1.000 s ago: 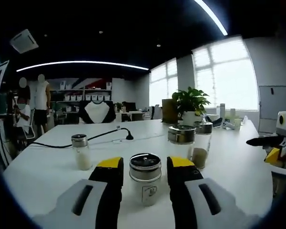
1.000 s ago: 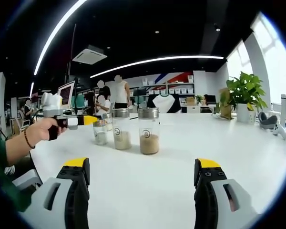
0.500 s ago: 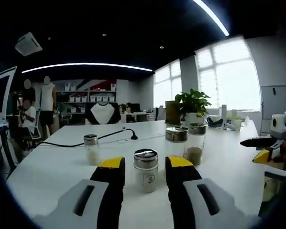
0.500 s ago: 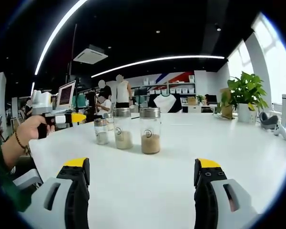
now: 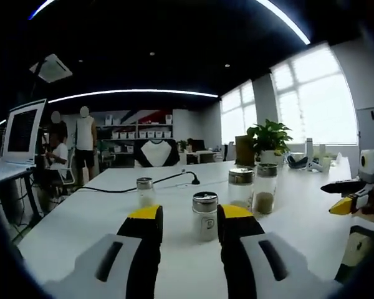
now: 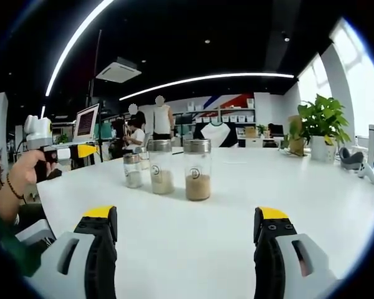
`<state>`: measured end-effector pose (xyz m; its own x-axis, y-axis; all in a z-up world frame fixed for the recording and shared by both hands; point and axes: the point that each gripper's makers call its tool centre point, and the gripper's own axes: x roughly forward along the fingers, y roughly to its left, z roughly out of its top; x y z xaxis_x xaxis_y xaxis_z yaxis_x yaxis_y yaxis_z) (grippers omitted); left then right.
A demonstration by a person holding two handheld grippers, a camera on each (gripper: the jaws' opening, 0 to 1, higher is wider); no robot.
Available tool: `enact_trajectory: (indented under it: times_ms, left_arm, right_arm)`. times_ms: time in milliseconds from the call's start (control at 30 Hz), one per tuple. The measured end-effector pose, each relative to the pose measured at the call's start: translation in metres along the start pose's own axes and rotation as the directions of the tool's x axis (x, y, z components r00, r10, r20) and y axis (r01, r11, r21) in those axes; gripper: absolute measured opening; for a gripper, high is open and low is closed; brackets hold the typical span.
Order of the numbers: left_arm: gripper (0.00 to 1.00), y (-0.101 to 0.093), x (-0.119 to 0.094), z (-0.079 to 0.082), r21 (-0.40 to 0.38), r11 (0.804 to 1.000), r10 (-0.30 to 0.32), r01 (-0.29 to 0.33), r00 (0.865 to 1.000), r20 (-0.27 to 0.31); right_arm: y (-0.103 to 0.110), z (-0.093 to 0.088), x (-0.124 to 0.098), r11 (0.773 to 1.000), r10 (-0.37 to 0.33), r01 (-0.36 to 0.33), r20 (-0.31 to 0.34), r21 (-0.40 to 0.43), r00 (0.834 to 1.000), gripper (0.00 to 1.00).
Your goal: Rotate the seasoning bottle until the label or dispensing opening points toward the visible target arrow and the bottle remains upright within the marked orientation range
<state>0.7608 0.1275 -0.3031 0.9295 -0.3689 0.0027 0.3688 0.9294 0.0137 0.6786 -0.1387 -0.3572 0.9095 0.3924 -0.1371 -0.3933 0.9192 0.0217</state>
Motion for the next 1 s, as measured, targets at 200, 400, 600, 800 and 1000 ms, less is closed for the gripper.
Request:
enact_trajectory:
  times_ms: [200, 400, 600, 800, 1000]
  left_arm:
    - [0.37, 0.005, -0.003, -0.002, -0.009, 0.999, 0.035, -0.035, 0.999, 0.003]
    - [0.38, 0.011, 0.001, -0.002, -0.018, 0.998, 0.054, -0.054, 0.999, -0.002]
    - [0.42, 0.016, 0.009, 0.001, 0.006, 0.998, 0.064, -0.064, 0.998, -0.006]
    - [0.49, 0.032, 0.033, 0.011, 0.018, 0.997, 0.078, -0.078, 0.997, 0.007]
    - [0.52, 0.051, 0.067, -0.003, -0.006, 0.998, 0.059, -0.060, 0.997, -0.048]
  right_arm:
    - [0.004, 0.004, 0.000, 1.000, 0.010, -0.010, 0.011, -0.008, 1.000, 0.93]
    - [0.005, 0.003, 0.000, 1.000, 0.011, -0.011, 0.010, -0.006, 1.000, 0.93]
    - [0.008, 0.003, 0.000, 1.000, 0.020, -0.019, 0.013, -0.009, 1.000, 0.93]
    - [0.008, 0.004, 0.000, 1.000, 0.021, -0.021, 0.016, -0.005, 1.000, 0.92]
    - [0.007, 0.003, 0.000, 1.000, 0.018, -0.018, 0.014, 0.000, 1.000, 0.92]
